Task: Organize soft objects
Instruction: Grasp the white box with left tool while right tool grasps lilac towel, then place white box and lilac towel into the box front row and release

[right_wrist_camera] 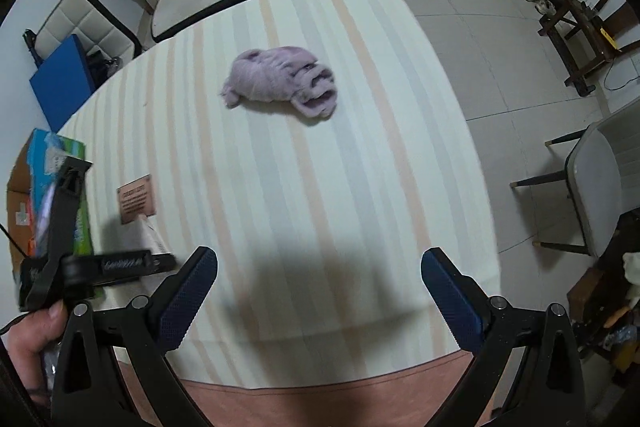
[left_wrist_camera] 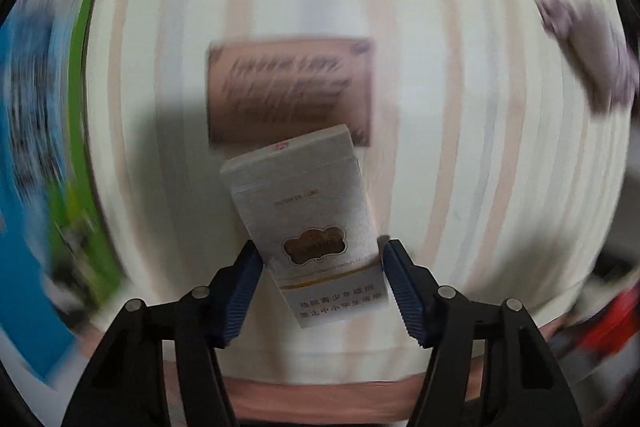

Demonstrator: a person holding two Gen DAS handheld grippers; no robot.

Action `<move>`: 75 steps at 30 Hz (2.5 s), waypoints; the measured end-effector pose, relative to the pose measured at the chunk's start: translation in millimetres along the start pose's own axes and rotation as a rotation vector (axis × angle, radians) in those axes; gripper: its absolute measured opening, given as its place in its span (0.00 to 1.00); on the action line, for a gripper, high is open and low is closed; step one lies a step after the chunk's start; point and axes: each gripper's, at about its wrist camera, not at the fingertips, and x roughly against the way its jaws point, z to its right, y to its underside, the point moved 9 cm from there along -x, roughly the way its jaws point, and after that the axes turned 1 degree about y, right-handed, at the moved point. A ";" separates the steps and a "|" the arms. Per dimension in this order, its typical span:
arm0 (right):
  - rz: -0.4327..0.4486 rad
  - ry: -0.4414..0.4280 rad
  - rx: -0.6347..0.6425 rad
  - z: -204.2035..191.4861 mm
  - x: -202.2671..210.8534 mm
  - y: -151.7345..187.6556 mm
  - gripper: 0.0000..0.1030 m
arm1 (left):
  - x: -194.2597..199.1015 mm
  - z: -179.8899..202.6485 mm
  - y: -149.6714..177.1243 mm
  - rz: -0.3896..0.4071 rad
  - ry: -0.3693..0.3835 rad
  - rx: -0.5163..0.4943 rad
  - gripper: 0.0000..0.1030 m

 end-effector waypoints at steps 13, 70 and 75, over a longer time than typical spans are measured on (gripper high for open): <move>-0.015 0.109 0.255 -21.1 -29.0 -81.5 1.00 | 7.2 -15.9 -16.8 0.047 0.055 0.060 0.52; -0.149 -0.360 0.067 -404.2 37.1 65.7 0.49 | 181.5 -296.6 50.6 0.231 0.317 0.173 0.51; -0.188 -0.314 0.061 -416.6 5.0 69.1 0.53 | 161.2 -304.4 47.2 0.191 0.315 0.176 0.53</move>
